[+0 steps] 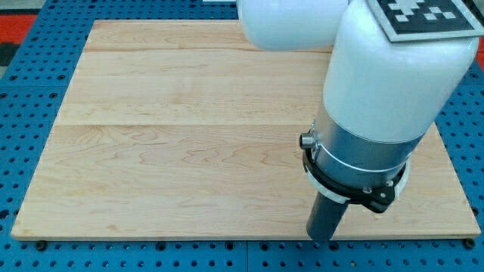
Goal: Move the blue cube to the left side of the board
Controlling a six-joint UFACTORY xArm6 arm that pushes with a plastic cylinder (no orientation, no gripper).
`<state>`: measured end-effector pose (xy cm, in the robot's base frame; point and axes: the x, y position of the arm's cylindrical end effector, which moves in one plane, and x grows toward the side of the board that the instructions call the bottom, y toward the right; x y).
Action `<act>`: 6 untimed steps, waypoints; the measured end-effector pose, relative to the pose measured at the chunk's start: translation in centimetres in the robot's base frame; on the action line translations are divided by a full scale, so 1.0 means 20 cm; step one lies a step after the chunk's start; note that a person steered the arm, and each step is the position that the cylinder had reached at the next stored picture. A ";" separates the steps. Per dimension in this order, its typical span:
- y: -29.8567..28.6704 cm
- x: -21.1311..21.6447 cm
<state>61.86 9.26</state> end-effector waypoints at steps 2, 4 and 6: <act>0.49 -0.10; 0.72 -0.53; 0.73 -1.01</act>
<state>41.65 23.81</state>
